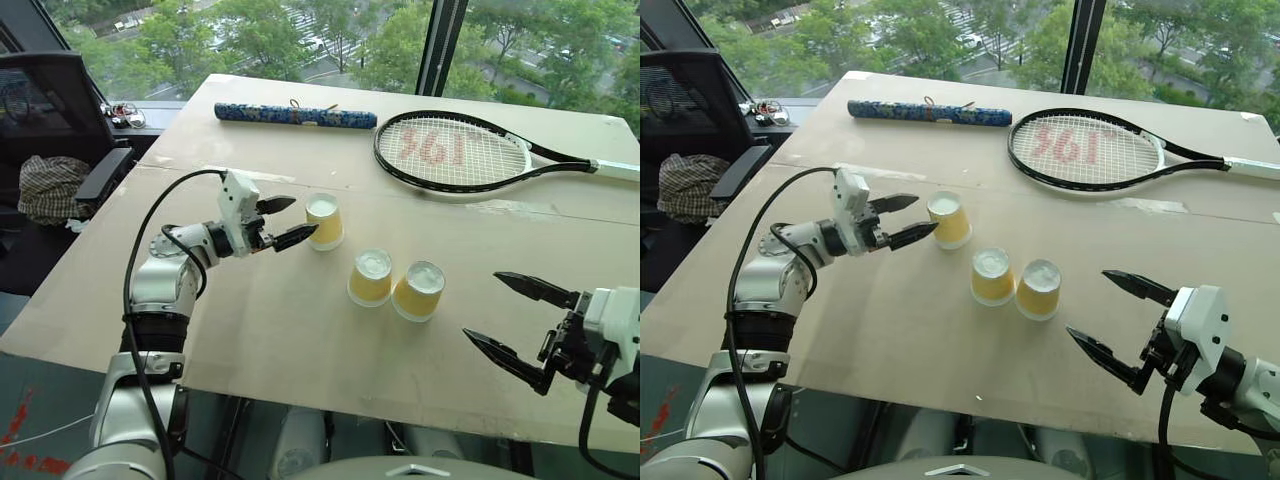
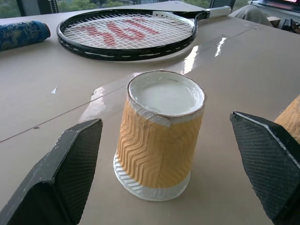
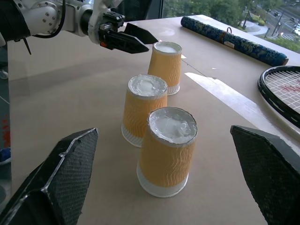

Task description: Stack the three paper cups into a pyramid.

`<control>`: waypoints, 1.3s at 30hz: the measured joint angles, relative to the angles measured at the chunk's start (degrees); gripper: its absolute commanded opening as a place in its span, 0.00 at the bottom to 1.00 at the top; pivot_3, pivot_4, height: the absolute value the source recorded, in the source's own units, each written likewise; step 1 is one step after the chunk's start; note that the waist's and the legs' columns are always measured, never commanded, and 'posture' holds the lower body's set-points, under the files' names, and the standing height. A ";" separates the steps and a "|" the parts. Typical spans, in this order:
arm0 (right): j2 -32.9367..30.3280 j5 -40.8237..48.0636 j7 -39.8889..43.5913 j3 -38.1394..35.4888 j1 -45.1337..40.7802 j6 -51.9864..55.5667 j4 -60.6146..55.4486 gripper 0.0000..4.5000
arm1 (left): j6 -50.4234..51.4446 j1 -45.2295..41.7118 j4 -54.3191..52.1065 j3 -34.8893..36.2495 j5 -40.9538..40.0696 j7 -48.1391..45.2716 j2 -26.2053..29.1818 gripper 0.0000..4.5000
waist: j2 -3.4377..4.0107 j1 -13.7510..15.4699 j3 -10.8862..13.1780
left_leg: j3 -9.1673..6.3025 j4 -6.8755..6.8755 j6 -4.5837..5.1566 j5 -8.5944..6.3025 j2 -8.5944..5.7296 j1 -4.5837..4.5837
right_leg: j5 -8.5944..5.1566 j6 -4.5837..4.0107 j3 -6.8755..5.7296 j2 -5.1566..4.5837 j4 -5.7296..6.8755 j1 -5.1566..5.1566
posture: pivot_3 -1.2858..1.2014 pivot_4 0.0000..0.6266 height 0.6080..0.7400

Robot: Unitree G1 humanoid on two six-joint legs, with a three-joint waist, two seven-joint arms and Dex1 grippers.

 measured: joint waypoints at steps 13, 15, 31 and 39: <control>0.59 0.93 -0.22 -2.09 4.93 -1.13 -2.03 1.00 | -10.29 -10.43 19.08 -3.22 5.09 -4.22 -4.82 0.51 | -0.01 -0.17 0.00 | -0.02 0.01 0.00 0.00 -0.25 -0.02 | 0.00 0.01 0.01 0.01 -0.01 0.00 | 0.52 0.24 1.00; 0.75 1.55 -0.26 -2.40 5.11 -1.20 -2.47 1.00 | -9.88 -10.58 18.86 -3.20 4.73 -6.15 -5.10 0.50 | -0.02 -0.13 0.00 | -0.03 0.01 0.00 0.00 -0.24 -0.03 | 0.00 0.01 0.00 0.00 0.00 0.00 | 0.52 0.24 1.00; 1.14 4.77 4.02 -9.09 7.81 -2.63 0.18 1.00 | 18.85 -13.35 -13.81 -10.21 -9.41 -9.87 -8.24 0.50 | 0.14 -0.60 -0.07 | -0.15 0.40 0.02 -0.01 -0.18 -0.04 | -0.08 0.15 -0.01 0.09 0.14 0.10 | 0.52 0.24 1.00; 1.55 4.56 3.81 -8.97 7.79 -2.65 0.39 1.00 | 20.07 -11.13 -19.80 -14.67 -8.06 -10.68 -5.66 0.50 | 0.14 -0.41 -0.06 | -0.09 0.40 0.04 -0.02 -0.21 -0.10 | -0.03 0.05 0.05 0.01 0.08 0.09 | 0.52 0.24 1.00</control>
